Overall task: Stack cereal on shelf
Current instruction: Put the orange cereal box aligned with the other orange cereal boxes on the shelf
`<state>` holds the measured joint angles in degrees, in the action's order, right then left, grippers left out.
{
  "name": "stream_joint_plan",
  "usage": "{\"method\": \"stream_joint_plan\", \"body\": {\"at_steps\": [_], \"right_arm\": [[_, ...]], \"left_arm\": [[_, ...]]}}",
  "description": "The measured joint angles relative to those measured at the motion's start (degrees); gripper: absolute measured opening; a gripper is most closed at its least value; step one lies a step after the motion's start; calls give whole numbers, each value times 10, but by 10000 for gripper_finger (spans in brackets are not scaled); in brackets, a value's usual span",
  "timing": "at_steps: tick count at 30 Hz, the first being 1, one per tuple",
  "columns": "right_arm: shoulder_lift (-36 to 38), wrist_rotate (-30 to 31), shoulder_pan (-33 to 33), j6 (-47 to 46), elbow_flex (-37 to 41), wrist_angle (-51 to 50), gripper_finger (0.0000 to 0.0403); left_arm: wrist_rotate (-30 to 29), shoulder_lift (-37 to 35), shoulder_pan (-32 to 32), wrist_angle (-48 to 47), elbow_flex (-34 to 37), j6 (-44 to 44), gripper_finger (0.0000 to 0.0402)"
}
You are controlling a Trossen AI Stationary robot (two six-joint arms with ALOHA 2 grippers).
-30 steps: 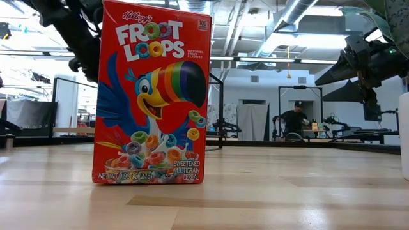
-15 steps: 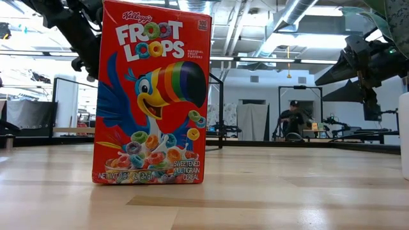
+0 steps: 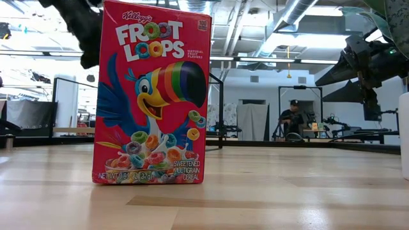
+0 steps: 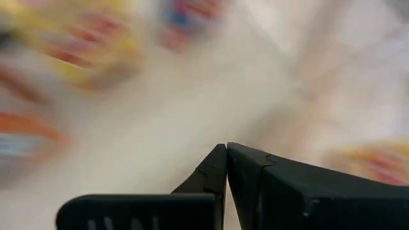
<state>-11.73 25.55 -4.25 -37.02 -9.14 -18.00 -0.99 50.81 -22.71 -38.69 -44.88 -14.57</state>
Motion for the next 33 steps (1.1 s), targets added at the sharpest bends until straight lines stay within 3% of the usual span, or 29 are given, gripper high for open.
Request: {"method": "stream_joint_plan", "body": {"at_steps": [4, 8, 13, 18, 22, 26, 29, 33], "right_arm": [[0, 0, 0, 1, 0, -2, 317], [0, 0, 0, 1, 0, -3, 317], [0, 0, 0, 1, 0, -4, 317], [0, 0, 0, 0, 0, -4, 317], [0, 0, 0, 0, 0, -4, 317], [0, -1, 0, 0, 0, -3, 317], [0, -4, 0, 0, 0, -4, 317], [0, -14, 0, 0, 0, -4, 317]], "left_arm": [[149, 0, 33, -24, -37, -83, 21], [208, 1, 98, 48, -44, -169, 76], [164, 14, 189, 211, -44, -216, 164], [94, 63, 243, 446, -44, -193, 239], [49, 111, 249, 678, -44, -206, 275], [30, 149, 246, 867, -44, -276, 287], [105, 151, 251, 838, -59, -345, 286], [147, 153, 315, 525, -141, -336, 278]]}}
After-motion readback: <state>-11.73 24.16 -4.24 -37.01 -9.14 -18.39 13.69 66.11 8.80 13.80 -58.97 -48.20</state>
